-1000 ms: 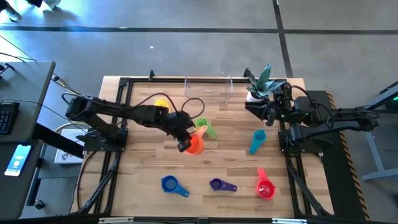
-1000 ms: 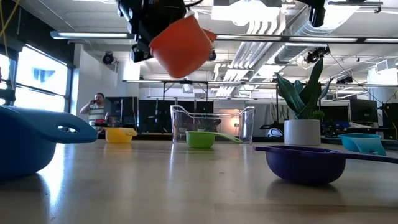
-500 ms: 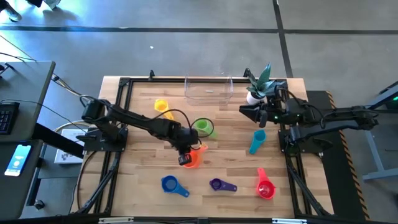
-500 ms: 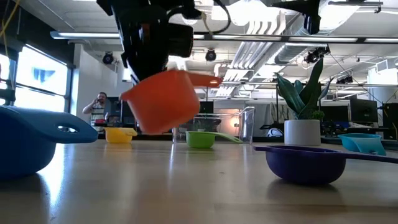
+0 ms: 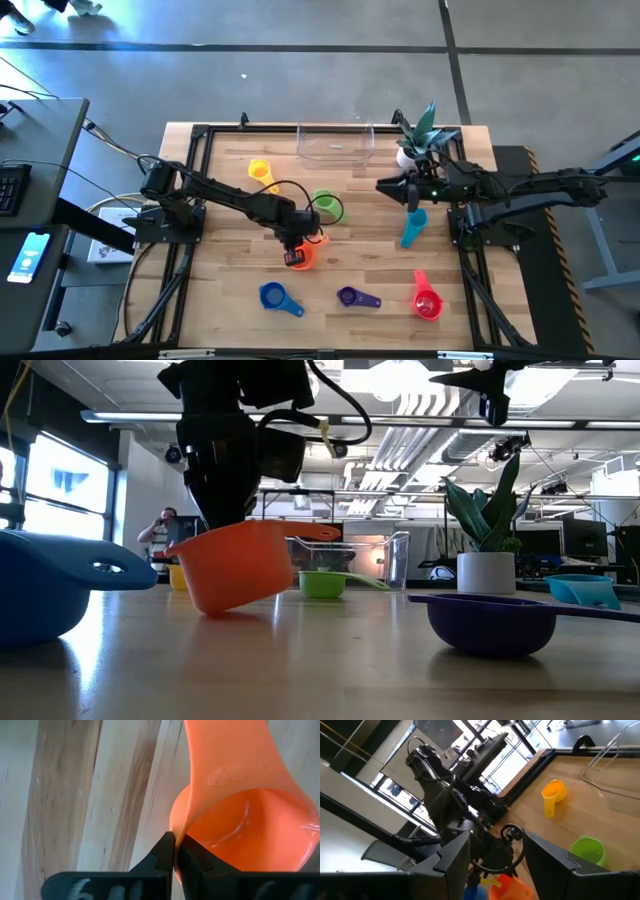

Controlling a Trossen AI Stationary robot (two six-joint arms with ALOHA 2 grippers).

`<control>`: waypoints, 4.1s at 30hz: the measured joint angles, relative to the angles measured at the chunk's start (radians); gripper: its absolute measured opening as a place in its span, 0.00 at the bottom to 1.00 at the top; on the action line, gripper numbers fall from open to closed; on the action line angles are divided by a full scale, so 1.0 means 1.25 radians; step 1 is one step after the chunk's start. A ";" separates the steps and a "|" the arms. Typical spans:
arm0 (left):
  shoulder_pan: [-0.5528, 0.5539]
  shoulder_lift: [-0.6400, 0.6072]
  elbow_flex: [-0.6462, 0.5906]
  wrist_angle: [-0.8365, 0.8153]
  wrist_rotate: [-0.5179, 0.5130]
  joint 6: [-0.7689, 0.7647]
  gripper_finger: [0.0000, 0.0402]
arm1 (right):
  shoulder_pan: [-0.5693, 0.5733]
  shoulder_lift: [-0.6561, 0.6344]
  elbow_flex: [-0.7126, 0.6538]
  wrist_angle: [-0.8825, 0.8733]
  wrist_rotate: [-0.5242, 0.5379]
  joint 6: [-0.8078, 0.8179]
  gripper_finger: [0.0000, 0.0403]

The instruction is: Nest measuring cups in basket

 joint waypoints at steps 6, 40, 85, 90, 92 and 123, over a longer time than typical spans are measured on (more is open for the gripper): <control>0.001 0.001 0.000 0.003 0.000 -0.015 0.03 | 0.000 0.003 0.000 -0.002 -0.017 0.010 0.44; 0.082 -0.003 0.144 -0.117 0.099 -0.004 0.23 | 0.000 0.003 0.000 -0.001 -0.071 0.015 0.44; 0.080 -0.437 0.375 -0.594 -0.312 -0.182 0.23 | 0.398 0.348 0.363 -0.883 -0.100 0.437 0.44; 0.080 -0.437 0.374 -0.599 -0.316 -0.164 0.23 | 0.452 0.389 0.363 -0.883 -0.148 0.461 0.44; 0.080 -0.437 0.368 -0.598 -0.317 -0.161 0.23 | 0.469 0.406 0.363 -0.883 -0.182 0.476 0.44; 0.080 -0.437 0.330 -0.581 -0.318 -0.161 0.23 | 0.714 0.647 0.363 -0.912 -0.266 0.693 0.44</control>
